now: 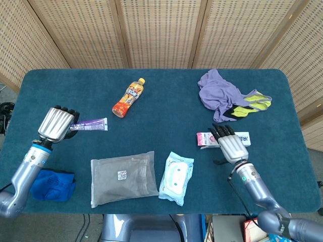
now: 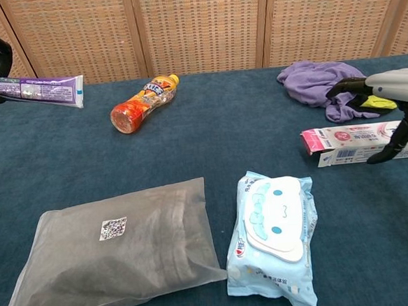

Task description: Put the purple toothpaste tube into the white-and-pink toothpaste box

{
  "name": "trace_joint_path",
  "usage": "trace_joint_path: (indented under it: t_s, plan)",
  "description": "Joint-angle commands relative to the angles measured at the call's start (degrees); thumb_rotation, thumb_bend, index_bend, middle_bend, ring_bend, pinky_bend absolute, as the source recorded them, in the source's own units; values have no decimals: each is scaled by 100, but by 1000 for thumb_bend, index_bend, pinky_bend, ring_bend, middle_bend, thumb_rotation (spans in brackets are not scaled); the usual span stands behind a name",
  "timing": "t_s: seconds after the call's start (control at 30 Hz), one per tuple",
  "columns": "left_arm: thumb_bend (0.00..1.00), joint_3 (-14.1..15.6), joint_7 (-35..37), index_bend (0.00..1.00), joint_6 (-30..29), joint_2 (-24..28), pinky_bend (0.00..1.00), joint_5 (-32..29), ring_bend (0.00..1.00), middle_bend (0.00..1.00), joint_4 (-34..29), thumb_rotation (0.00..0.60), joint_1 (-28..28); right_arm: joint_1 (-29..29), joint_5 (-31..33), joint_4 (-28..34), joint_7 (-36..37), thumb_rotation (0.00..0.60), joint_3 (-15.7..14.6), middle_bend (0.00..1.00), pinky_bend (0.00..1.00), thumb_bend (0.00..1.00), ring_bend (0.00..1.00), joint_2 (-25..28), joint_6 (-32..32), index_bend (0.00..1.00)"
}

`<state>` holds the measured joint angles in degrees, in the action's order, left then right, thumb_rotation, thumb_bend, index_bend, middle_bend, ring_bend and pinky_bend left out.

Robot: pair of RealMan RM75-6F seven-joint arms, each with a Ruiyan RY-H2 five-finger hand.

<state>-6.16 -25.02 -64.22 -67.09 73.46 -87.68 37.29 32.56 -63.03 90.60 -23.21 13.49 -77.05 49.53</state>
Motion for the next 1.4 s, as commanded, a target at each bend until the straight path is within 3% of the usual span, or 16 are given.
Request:
trace_joint_path:
  t_s: [0.03,0.4,0.8,1.07,1.17,1.4]
  plan:
    - [362,-10,-39,855,24,3,516,-13,545,673,-11,600,8,259,286,-282,-211,600,76,0,0,151,0,-176,-171,46]
    - [361,-22,-69,855,143,-102,516,-35,545,672,135,600,34,588,830,-1009,-358,600,-38,0,0,152,0,-506,-325,99]
    - [362,-43,-23,855,169,-84,516,7,545,672,201,600,13,602,860,-1780,-54,600,-296,5,0,151,0,-872,-308,162]
    - [362,-33,-77,855,179,-82,516,28,545,673,178,600,1,591,732,-2239,263,600,-332,108,1,152,0,-1069,-304,257]
    - [362,-33,-98,855,193,-89,516,17,545,672,182,600,-4,558,633,-2403,429,600,-353,181,61,151,22,-1156,-258,315]
    - [362,-38,-83,855,177,-94,516,64,545,672,175,600,-18,460,431,-2770,813,600,-412,385,309,151,247,-1345,-212,462]
